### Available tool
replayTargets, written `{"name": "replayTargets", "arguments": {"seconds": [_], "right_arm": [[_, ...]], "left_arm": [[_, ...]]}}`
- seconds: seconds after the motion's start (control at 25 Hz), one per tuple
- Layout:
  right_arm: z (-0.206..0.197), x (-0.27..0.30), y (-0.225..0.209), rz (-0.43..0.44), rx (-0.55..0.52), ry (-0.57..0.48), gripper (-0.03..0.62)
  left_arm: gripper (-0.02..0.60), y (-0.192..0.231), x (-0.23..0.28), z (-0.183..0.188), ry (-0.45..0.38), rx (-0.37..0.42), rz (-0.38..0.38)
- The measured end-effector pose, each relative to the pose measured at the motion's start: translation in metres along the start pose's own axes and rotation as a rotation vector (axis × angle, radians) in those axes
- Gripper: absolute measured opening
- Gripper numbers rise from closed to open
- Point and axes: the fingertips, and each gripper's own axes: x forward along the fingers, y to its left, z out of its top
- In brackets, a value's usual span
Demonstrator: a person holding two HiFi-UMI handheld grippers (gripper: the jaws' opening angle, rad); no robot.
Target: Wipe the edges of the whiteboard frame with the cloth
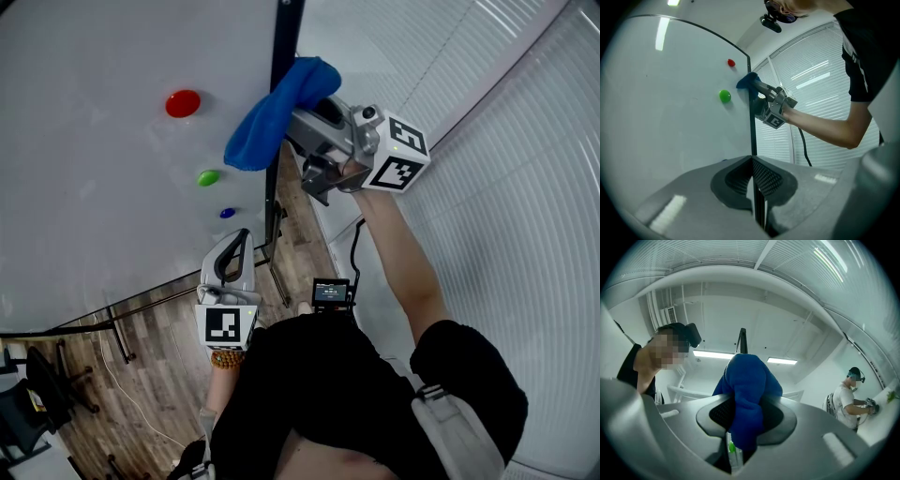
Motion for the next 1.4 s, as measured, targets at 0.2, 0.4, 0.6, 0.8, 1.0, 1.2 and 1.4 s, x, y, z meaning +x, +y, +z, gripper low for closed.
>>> {"name": "replayTargets", "arguments": {"seconds": [0.2, 0.4, 0.6, 0.8, 1.0, 1.2, 1.4], "right_arm": [[-0.005, -0.002, -0.002, -0.014, -0.005, 0.002, 0.144], [-0.012, -0.006, -0.004, -0.023, -0.005, 0.011, 0.146], [-0.019, -0.008, -0.004, -0.026, -0.004, 0.028, 0.147], [-0.022, -0.009, -0.003, -0.023, -0.004, 0.031, 0.147], [-0.029, -0.012, -0.004, -0.021, 0.000, 0.036, 0.147], [-0.032, -0.014, -0.003, -0.023, 0.000, 0.041, 0.148], [-0.036, -0.017, -0.003, -0.033, 0.000, 0.048, 0.150]], "left_arm": [[0.000, -0.001, 0.002, 0.006, -0.006, -0.007, -0.007], [0.000, -0.002, 0.002, 0.005, -0.003, -0.001, -0.008], [0.000, -0.003, 0.004, 0.004, 0.005, -0.007, -0.013], [0.000, -0.004, 0.004, 0.005, 0.005, -0.007, -0.013], [0.000, -0.002, 0.004, 0.002, 0.011, -0.007, -0.006], [0.000, -0.002, 0.003, 0.001, 0.018, -0.003, -0.002], [0.000, -0.004, 0.004, 0.003, 0.023, -0.013, -0.004]]}}
